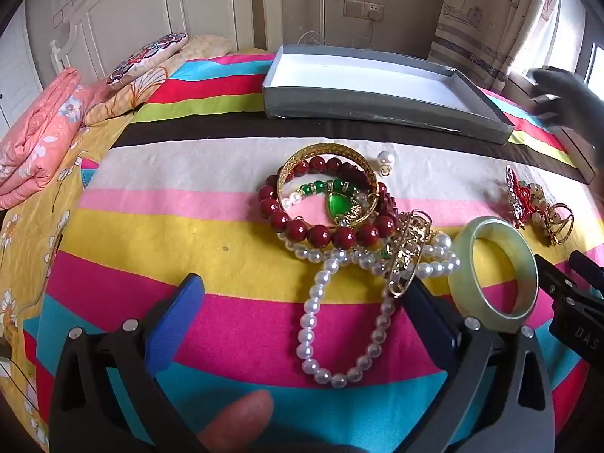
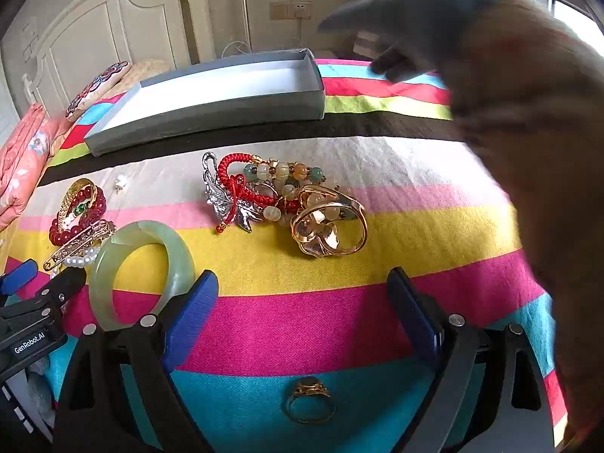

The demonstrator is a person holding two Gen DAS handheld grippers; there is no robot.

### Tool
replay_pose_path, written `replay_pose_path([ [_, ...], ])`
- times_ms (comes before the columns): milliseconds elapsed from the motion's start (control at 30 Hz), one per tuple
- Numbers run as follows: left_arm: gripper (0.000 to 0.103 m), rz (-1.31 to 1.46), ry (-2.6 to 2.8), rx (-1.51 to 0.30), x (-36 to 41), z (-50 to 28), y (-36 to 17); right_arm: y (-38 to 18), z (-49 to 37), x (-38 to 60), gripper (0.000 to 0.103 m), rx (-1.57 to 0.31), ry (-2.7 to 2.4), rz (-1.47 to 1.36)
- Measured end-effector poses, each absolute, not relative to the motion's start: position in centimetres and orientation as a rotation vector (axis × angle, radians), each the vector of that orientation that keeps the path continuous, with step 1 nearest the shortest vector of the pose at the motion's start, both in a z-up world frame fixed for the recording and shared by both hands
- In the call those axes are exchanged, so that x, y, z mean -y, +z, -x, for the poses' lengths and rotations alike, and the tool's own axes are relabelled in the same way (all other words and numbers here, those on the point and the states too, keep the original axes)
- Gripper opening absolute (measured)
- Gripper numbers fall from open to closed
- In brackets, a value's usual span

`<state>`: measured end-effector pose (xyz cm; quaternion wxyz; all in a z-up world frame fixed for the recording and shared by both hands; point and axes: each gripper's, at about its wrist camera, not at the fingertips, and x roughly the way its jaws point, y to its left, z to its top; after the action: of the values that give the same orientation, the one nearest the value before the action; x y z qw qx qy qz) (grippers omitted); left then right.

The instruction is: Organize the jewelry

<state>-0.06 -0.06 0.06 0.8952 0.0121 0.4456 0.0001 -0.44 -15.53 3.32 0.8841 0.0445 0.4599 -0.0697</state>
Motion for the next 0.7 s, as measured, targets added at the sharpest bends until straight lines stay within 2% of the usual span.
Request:
replay_pose_path([
  [700, 0.101, -0.016, -0.005, -0.930, 0.02, 0.02, 0.03, 3.38, 0.53, 15.59, 0.087, -0.959, -0.154, -0.075],
])
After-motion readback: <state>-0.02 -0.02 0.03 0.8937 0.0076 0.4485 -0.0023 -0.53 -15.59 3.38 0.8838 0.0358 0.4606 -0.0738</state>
